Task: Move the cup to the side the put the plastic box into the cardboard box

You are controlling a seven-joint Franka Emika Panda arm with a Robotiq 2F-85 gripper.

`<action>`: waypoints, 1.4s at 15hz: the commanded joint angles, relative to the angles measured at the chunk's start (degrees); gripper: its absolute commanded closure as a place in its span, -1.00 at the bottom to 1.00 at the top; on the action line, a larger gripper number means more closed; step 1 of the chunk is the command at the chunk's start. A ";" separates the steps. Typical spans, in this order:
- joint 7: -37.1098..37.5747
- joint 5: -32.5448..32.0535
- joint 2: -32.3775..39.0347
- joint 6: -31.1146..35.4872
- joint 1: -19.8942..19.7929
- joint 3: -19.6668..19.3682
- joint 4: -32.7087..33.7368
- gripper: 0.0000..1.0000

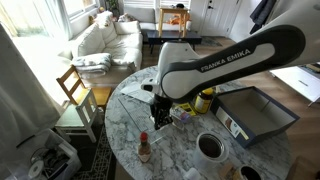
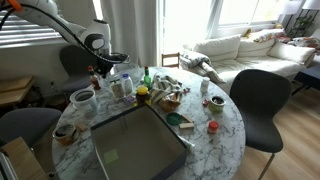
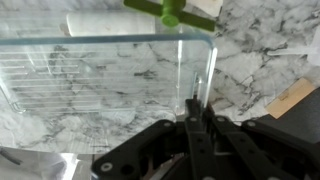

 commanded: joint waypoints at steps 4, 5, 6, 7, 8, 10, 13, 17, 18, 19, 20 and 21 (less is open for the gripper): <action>-0.47 -1.91 -2.02 -0.51 -0.25 -0.05 0.45 0.97; -0.49 -2.15 -2.25 -0.63 -0.23 -0.09 0.54 0.97; -0.41 -2.33 -2.44 -0.70 -0.23 -0.15 0.67 0.97; -0.48 -2.39 -2.56 -0.71 -0.29 -0.15 0.68 0.97; -0.50 -2.52 -2.71 -0.73 -0.27 -0.15 0.71 0.97; -0.49 -2.61 -3.06 -0.64 -0.30 -0.14 0.66 0.97; -0.92 -2.16 -3.58 0.05 -0.52 0.09 0.52 0.97; -0.69 -2.02 -4.60 0.95 -0.58 0.00 0.20 0.97; -0.77 -1.91 -4.81 1.14 -0.64 0.04 0.14 0.97; -0.65 -1.98 -5.13 1.42 -0.63 -0.03 0.01 0.97; -0.50 -2.05 -5.40 1.65 -0.62 -0.11 -0.08 0.97; -0.47 -2.08 -5.64 1.79 -0.62 -0.16 -0.13 0.97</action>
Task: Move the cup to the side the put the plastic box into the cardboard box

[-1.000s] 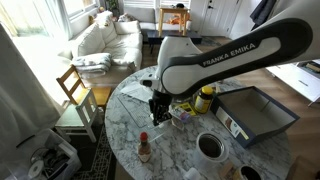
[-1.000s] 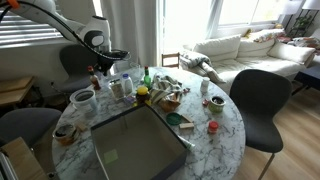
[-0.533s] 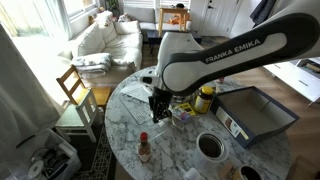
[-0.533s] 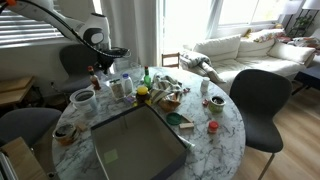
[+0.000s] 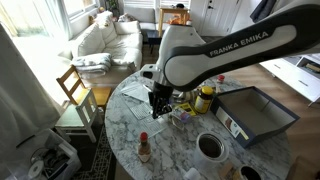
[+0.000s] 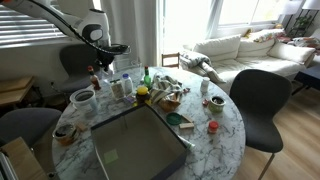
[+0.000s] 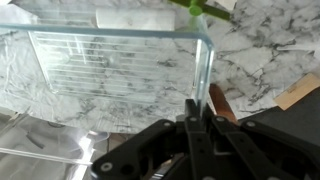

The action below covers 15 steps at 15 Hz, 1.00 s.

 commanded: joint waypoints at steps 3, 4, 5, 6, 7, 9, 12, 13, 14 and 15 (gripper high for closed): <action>-0.47 -0.69 -3.13 2.15 -0.29 -0.08 -1.35 0.97; -0.53 -0.63 -3.68 2.56 -0.28 -0.01 -1.56 0.97; -0.70 -0.54 -4.23 3.08 -0.31 0.08 -1.74 0.97; -0.64 -0.60 -4.81 3.49 -0.29 0.06 -1.92 0.97; -0.46 -0.82 -5.41 3.89 -0.21 -0.07 -2.09 0.97; -0.45 -0.75 -6.37 4.34 -0.25 -0.15 -2.32 0.97; -0.50 -0.59 -7.29 4.54 -0.23 -0.29 -2.41 0.97; -0.56 -0.47 -7.61 4.66 -0.20 -0.26 -2.44 0.97; -0.39 -0.37 -7.92 4.97 -0.16 -0.27 -2.60 0.97; -0.09 -0.41 -8.38 5.15 -0.08 -0.31 -2.74 0.97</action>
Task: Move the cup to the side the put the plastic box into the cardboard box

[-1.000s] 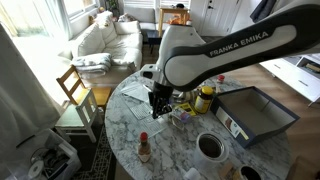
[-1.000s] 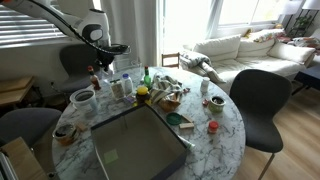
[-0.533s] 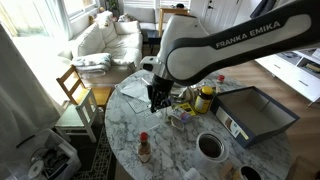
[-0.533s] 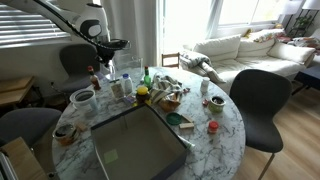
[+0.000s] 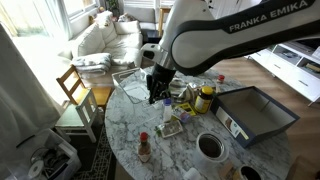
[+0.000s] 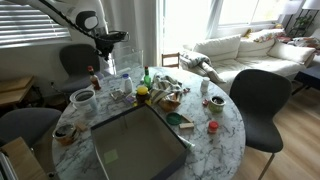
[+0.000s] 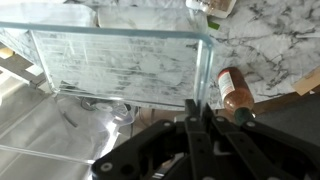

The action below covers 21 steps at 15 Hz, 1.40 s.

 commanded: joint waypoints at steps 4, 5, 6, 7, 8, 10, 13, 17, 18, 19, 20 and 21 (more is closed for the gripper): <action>5.63 -1.44 -7.33 4.04 0.92 -0.96 -5.52 0.97; 7.81 -1.98 -8.82 4.45 1.30 -1.18 -6.59 0.97; 9.90 -2.28 -10.32 4.70 1.57 -1.27 -7.74 0.97; 12.82 -3.03 -12.02 4.92 1.93 -1.52 -8.96 0.97; 15.70 -4.14 -13.56 4.97 2.33 -1.76 -10.07 0.97; 22.16 -7.08 -17.03 4.61 2.98 -2.14 -12.38 0.97; 33.71 -12.37 -22.76 3.23 3.32 -2.79 -16.23 0.97; 46.13 -16.51 -29.78 1.42 2.63 -3.59 -21.55 0.97; 47.25 -16.57 -31.23 1.10 2.52 -4.03 -22.80 0.97; 46.75 -15.63 -32.11 1.65 2.56 -4.74 -24.06 0.97; 44.97 -14.70 -27.46 1.24 3.51 -4.59 -19.87 0.97; 45.14 -14.66 -28.32 1.21 3.53 -4.95 -20.75 0.88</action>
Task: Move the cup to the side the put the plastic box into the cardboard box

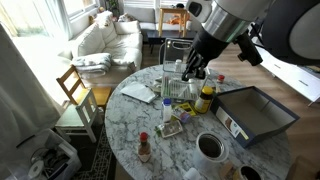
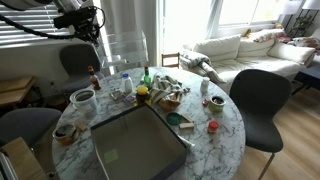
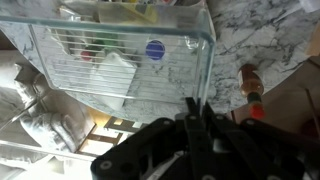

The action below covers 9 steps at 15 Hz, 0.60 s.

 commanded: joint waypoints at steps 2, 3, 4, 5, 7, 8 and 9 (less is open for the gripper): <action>0.23 -0.25 0.52 -0.17 1.22 -1.07 0.16 0.88; 0.29 -0.26 1.01 -0.29 1.32 -0.96 0.38 0.88; 0.28 -0.23 1.29 -0.29 1.38 -0.93 0.38 0.88; 0.27 -0.22 1.42 -0.29 1.40 -0.91 0.39 0.88; 0.27 -0.22 1.46 -0.28 1.41 -0.92 0.40 0.97; 0.63 0.36 0.99 0.06 1.08 -1.35 -0.26 0.97; 1.80 0.57 0.09 -0.09 0.59 -1.81 -1.22 0.97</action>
